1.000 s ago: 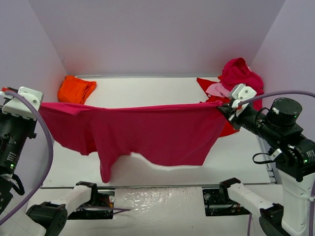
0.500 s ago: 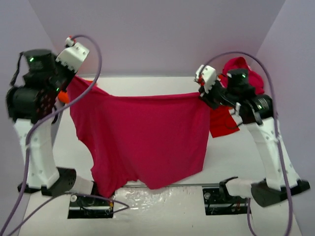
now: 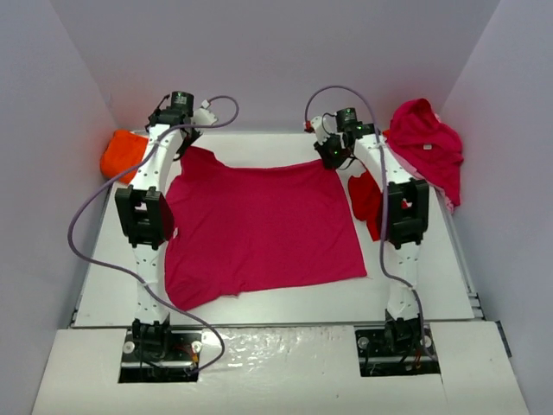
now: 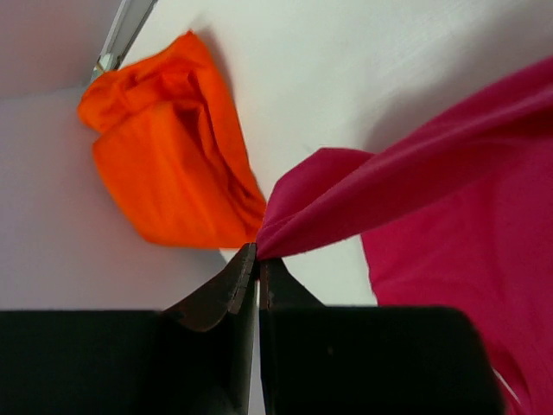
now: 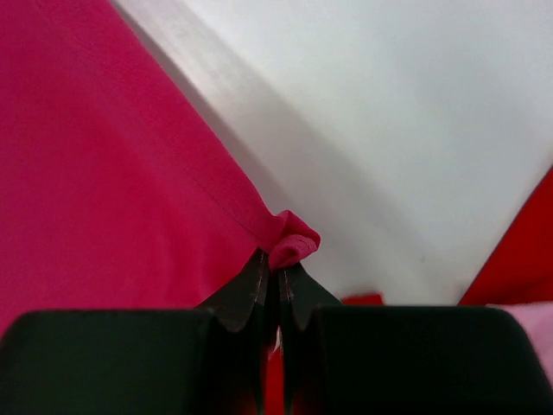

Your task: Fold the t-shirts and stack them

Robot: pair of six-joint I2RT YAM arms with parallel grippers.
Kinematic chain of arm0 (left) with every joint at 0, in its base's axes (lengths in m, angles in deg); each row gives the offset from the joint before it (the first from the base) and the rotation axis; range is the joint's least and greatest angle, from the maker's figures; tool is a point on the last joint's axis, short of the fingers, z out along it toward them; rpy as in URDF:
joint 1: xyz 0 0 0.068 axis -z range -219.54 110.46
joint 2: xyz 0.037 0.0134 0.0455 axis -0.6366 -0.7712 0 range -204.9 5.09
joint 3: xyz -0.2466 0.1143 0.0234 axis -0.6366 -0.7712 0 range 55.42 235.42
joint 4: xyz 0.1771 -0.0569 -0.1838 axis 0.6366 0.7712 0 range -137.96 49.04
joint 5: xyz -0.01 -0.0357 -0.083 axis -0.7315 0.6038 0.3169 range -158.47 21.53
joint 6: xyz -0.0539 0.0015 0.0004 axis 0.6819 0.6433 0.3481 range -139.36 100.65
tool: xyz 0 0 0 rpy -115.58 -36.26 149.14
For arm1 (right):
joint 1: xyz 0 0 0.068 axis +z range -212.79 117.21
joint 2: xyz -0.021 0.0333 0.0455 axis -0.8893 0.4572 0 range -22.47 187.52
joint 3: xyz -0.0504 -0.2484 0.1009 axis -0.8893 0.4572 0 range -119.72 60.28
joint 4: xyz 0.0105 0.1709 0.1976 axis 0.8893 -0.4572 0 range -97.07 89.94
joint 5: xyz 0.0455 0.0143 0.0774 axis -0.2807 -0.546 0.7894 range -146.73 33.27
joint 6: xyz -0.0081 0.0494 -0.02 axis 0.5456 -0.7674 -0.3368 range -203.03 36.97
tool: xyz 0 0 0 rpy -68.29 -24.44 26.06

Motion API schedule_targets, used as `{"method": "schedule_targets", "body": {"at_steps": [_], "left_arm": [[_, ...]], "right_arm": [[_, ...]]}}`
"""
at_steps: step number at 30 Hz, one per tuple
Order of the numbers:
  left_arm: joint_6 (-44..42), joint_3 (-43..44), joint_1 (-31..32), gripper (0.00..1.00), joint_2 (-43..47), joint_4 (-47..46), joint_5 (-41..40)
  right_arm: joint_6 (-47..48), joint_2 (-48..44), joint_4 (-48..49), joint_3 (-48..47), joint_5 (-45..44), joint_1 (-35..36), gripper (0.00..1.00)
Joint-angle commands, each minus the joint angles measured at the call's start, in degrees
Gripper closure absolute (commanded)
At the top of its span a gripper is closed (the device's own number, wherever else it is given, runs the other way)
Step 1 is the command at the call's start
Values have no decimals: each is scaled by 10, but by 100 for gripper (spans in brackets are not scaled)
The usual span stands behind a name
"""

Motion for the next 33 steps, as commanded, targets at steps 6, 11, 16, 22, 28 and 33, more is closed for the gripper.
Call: {"method": "schedule_targets", "body": {"at_steps": [6, 11, 16, 22, 28, 33], "left_arm": [[-16, 149, -9, 100, -109, -57, -65], [11, 134, -2, 100, -86, -39, -60], [8, 6, 14, 100, 22, -32, -53], [37, -142, 32, 100, 132, -8, -45], [62, -299, 51, 100, 216, -22, -55], [87, -355, 51, 100, 230, -1, -37]], "right_arm": [[-23, 113, 41, -175, -35, -5, 100], [-19, 90, 43, -160, -39, -4, 100], [6, 4, 44, -60, -22, -3, 100], [22, -60, 40, 42, -22, -1, 100], [41, -114, 23, 119, -24, 11, 100], [45, -137, 1, 155, -21, 22, 100]]}}
